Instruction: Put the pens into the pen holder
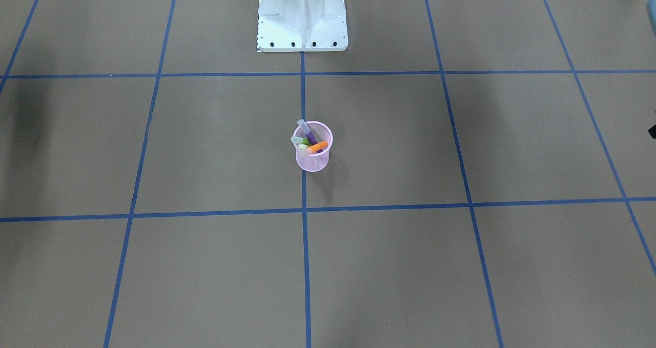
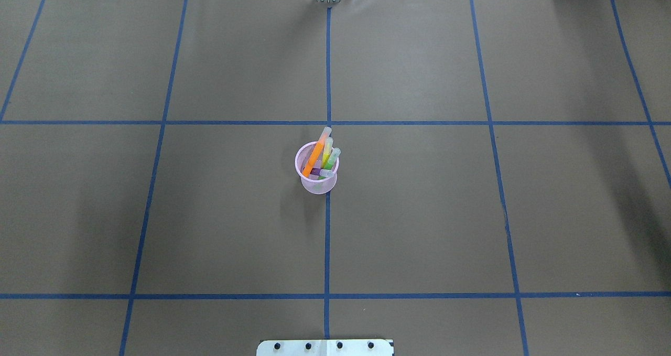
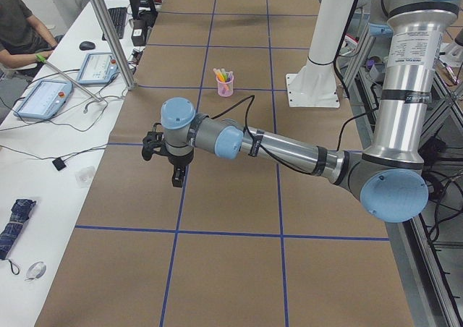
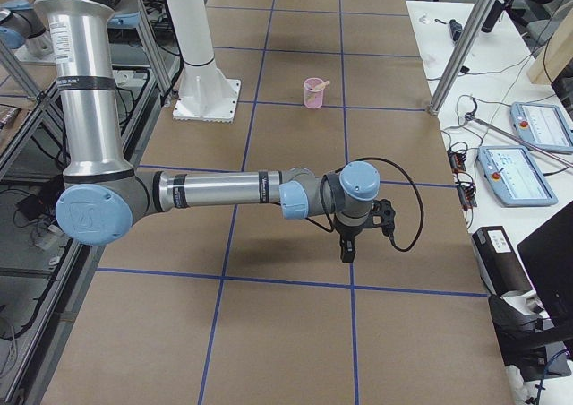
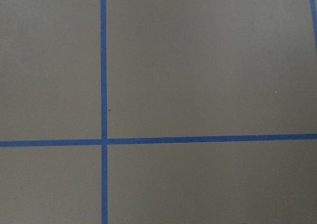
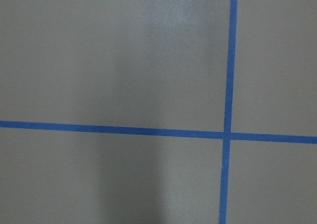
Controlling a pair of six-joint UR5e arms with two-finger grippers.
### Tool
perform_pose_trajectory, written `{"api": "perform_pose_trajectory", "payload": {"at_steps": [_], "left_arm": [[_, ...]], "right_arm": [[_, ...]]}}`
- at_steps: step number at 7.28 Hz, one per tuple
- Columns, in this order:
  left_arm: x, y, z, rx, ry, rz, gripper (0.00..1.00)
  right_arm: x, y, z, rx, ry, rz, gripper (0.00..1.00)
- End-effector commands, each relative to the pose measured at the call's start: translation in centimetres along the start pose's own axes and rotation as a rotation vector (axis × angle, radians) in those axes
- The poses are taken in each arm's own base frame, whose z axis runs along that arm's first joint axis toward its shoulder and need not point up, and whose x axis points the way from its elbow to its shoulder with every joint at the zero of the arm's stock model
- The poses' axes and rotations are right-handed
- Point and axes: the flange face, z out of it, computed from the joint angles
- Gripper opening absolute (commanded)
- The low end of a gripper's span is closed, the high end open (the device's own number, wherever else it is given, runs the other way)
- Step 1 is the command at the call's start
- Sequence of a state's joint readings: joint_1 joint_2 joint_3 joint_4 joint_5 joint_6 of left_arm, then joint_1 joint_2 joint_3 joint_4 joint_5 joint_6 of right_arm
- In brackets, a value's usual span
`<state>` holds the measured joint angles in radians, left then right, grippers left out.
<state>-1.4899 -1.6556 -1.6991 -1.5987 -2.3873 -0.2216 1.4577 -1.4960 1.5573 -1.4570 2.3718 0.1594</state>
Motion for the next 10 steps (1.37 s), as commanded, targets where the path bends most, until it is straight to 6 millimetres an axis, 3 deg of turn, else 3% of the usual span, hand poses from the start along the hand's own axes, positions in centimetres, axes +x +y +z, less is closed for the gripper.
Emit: {"api": "perform_pose_trajectory", "payload": {"at_steps": [1,2,3,6,9,10], "left_arm": [[-5.3,3.1,3.0,-0.073,-0.003,-0.023,1.0],[-9.3,9.6,5.5,-0.129,-0.002,0.015,1.0],[-9.4,10.1,5.6,-0.068,0.003,0.083,1.0],[-8.3,9.5,4.5,-0.038,0.0,0.098,1.0],[-6.4,6.7,3.2,-0.072,-0.007,0.053,1.0],[-6.3,6.2,3.1,-0.089,-0.012,0.036,1.0]], "right_arm": [[0.6,0.3,0.4,-0.009,-0.002,-0.001,1.0],[1.0,0.6,0.7,-0.015,0.0,0.004,1.0],[2.3,2.0,1.8,-0.039,-0.001,0.033,1.0],[2.9,2.5,2.2,-0.041,0.002,0.042,1.0],[1.9,1.4,1.5,-0.024,0.006,0.02,1.0],[0.9,-0.1,0.9,-0.014,0.014,0.003,1.0]]}}
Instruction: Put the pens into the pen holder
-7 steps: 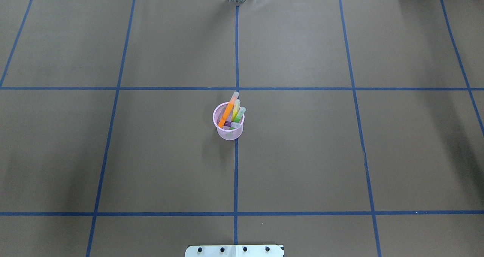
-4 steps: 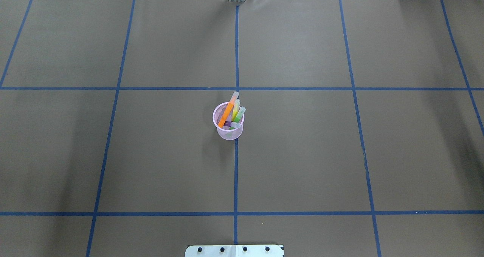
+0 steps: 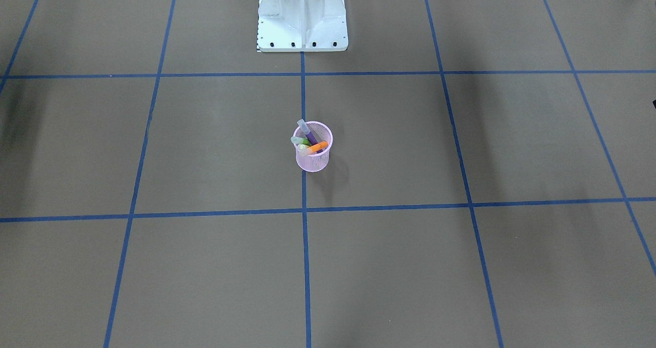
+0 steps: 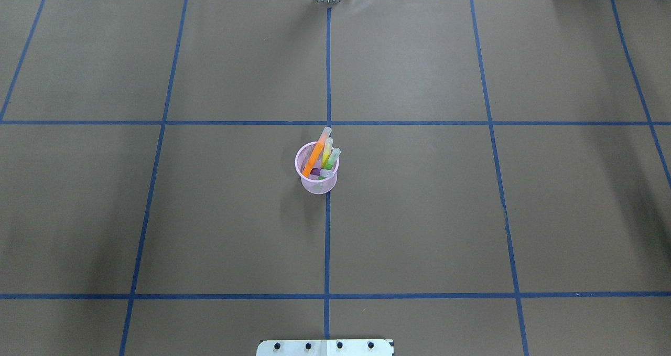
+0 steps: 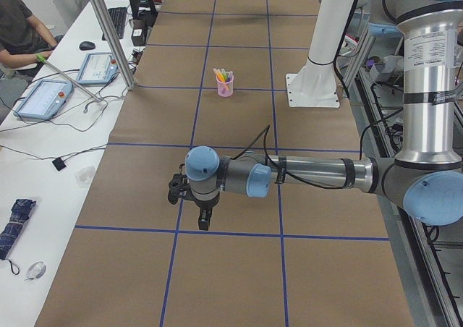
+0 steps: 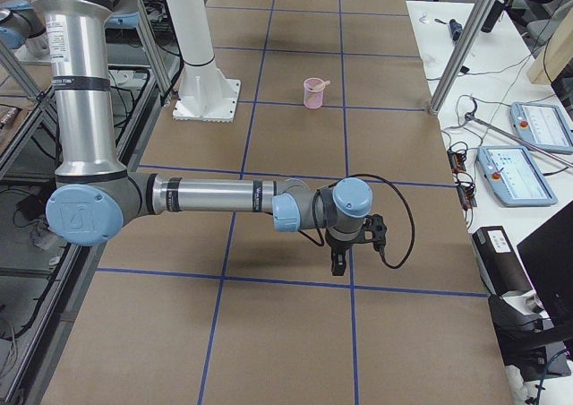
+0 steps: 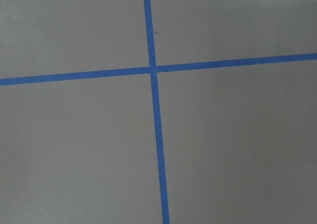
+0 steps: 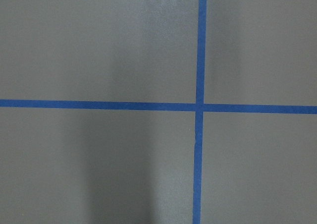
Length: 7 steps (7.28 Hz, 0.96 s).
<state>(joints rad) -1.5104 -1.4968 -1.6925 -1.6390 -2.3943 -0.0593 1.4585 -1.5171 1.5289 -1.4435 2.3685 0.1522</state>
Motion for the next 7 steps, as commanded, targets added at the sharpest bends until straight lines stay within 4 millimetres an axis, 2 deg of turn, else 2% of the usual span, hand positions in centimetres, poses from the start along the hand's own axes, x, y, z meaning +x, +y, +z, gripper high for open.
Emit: {"api": "perform_pose_trajectory", "payload": {"at_steps": [1,7], "left_arm": [[0.54,-0.88,-0.42,-0.02,-0.004,-0.021,1.0],[1.02,-1.43,-0.94,-0.026,-0.006,-0.027,1.0]], "right_arm": [[-0.97,-1.66,-0.81,0.017,0.031,-0.02,1.0],[-0.45,-1.03,-0.4,0.011,0.032,-0.007,1.0]]}}
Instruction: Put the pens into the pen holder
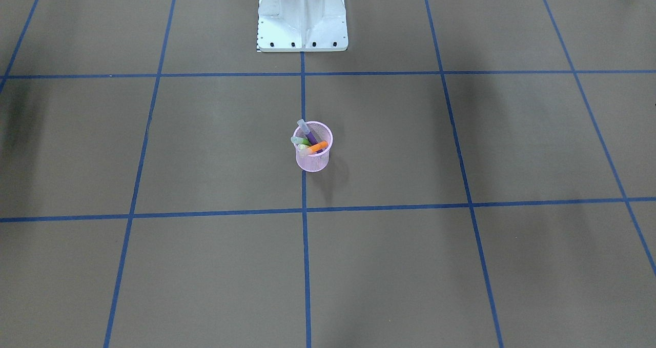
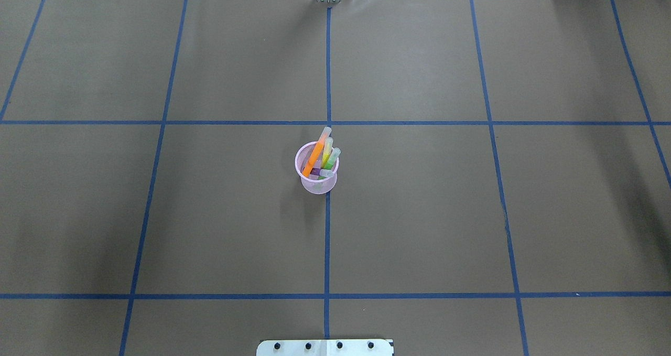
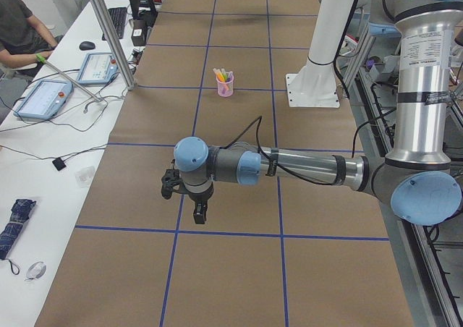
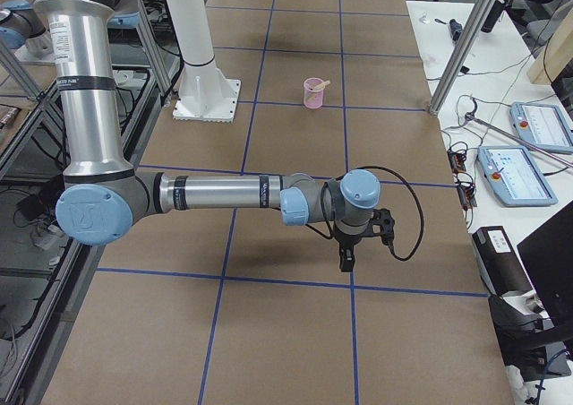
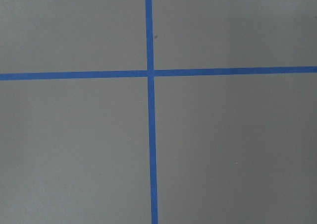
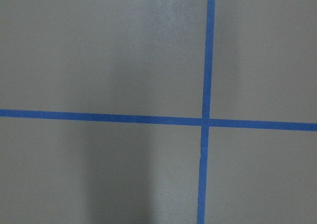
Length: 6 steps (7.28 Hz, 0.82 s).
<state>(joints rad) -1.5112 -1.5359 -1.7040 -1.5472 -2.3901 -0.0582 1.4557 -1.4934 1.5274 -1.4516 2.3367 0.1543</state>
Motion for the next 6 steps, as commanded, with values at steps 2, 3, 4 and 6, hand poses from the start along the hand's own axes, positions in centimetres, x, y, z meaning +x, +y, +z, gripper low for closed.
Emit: {"api": "perform_pose_trajectory", "payload": {"at_steps": [2,3,4,6], "left_arm": [[-0.24,0.48,0.11,-0.002,0.0,-0.002,1.0],[-0.19,0.42,0.07,-0.001,0.0,-0.001,1.0],[-0.08,0.28,-0.03,0.001,0.0,0.001,1.0],[-0.01,0.27,-0.08,0.002,0.001,0.002,1.0]], "right_arm": [[0.2,0.11,0.15,-0.002,0.004,0.004,1.0],[0.23,0.18,0.19,-0.002,0.002,0.004,1.0],[0.29,0.25,0.24,-0.003,0.002,0.005,1.0],[0.07,0.14,0.09,0.003,-0.005,-0.003,1.0]]}}
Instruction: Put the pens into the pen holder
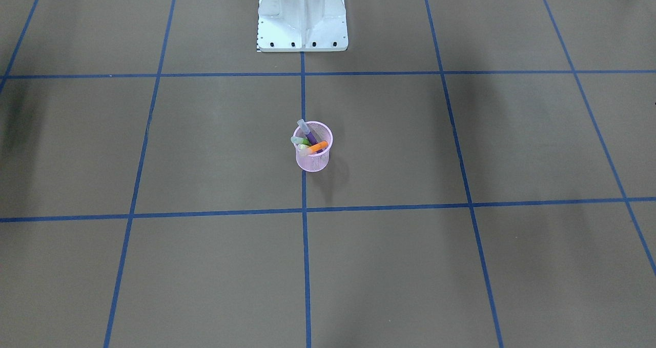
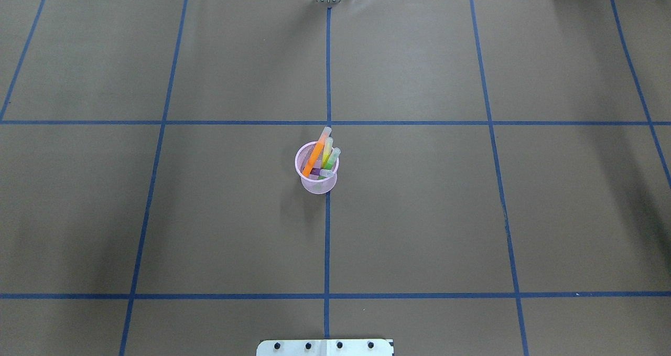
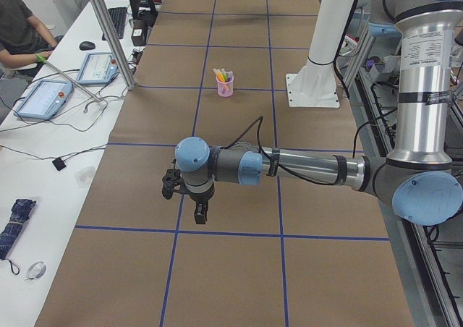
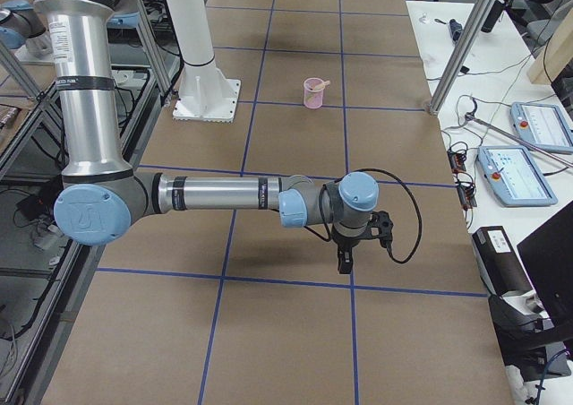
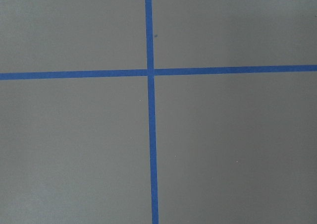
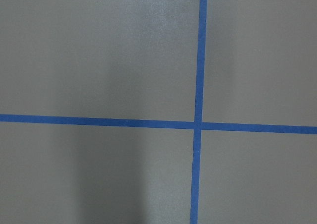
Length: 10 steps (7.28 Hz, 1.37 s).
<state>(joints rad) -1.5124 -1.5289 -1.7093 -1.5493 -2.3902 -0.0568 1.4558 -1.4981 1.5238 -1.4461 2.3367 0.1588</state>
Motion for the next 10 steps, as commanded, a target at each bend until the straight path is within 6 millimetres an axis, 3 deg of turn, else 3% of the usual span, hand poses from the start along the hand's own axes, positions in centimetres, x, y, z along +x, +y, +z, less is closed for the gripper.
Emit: {"api": "perform_pose_trajectory", "payload": {"at_steps": [1,10], "left_arm": [[0.07,-0.02,-0.05,0.001,0.001,0.0,1.0],[0.32,0.14,-0.28,0.006,0.003,0.004,1.0]], "right_arm": [[-0.03,-0.04,0.02,0.0,-0.004,0.0,1.0],[-0.17,0.31,-0.17,0.004,-0.006,-0.009,1.0]]}}
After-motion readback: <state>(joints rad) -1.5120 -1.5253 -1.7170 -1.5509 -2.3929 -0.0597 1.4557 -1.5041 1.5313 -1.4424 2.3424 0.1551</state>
